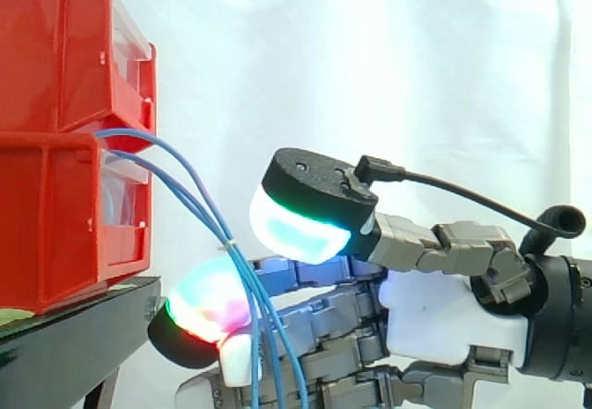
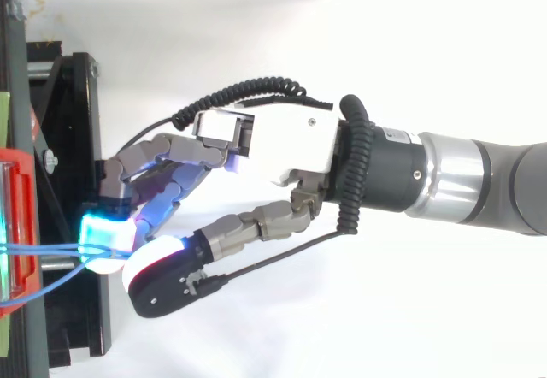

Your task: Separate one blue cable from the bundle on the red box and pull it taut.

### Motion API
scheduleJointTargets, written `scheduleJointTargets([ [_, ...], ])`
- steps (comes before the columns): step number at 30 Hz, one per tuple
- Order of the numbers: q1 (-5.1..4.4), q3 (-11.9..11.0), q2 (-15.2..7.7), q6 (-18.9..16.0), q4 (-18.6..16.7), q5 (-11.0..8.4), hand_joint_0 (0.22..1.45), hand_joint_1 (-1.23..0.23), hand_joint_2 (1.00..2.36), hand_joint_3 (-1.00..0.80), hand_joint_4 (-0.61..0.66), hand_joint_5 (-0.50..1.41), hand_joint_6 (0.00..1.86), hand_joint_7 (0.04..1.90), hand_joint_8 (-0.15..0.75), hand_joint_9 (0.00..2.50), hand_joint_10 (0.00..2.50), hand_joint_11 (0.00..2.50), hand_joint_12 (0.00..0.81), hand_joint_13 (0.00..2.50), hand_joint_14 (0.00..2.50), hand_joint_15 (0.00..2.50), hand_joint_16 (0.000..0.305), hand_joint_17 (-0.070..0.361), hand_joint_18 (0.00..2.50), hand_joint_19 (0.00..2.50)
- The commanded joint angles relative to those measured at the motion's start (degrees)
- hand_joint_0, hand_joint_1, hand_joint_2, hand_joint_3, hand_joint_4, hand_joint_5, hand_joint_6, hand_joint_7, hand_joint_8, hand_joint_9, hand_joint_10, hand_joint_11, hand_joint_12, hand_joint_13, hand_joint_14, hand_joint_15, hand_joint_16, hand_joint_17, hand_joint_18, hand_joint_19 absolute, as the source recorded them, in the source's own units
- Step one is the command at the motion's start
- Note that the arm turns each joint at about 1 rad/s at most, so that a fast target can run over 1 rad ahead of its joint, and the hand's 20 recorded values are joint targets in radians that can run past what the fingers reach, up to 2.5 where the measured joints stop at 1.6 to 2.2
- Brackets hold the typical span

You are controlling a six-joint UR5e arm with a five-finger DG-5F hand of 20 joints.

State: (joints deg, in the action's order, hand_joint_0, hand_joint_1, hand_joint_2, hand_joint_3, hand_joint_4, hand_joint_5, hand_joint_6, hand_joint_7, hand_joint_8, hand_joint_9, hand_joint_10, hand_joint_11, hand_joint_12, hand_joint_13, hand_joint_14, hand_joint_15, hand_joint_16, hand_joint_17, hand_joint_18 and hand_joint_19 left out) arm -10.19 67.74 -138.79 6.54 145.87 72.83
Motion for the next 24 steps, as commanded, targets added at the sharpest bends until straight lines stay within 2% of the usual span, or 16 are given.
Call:
scheduleJointTargets([
  [1,0.17,-1.2,0.0,-0.3,2.2,0.29,0.59,-0.72,1.01,-0.31,0.15,-0.16,0.83,0.86,0.223,0.91,0.01,0.40,0.309,0.65,0.01,0.26,0.043,0.097,0.51,0.37],
  [6,0.35,-2.4,0.0,-1.4,4.7,0.47,0.59,-0.73,1.01,-0.28,0.14,-0.17,0.87,0.83,0.223,0.91,0.02,0.43,0.311,0.67,0.01,0.28,0.043,0.097,0.53,0.38],
  [16,0.35,-3.3,0.3,-2.6,5.7,0.91,0.60,-0.76,1.01,-0.28,0.11,-0.17,0.91,0.78,0.222,0.93,0.01,0.47,0.311,0.69,0.01,0.29,0.043,0.096,0.57,0.39],
  [18,0.35,-4.2,0.4,-2.6,7.0,1.52,0.62,-0.76,1.01,-0.33,0.12,-0.16,0.92,0.78,0.224,0.98,0.02,0.50,0.314,0.70,0.01,0.30,0.042,0.095,0.57,0.39],
  [24,0.35,-4.6,0.4,-2.9,9.3,1.70,0.63,-0.79,1.01,-0.41,0.10,-0.14,0.93,0.82,0.220,1.04,0.02,0.55,0.312,0.72,0.01,0.32,0.042,0.094,0.61,0.40],
])
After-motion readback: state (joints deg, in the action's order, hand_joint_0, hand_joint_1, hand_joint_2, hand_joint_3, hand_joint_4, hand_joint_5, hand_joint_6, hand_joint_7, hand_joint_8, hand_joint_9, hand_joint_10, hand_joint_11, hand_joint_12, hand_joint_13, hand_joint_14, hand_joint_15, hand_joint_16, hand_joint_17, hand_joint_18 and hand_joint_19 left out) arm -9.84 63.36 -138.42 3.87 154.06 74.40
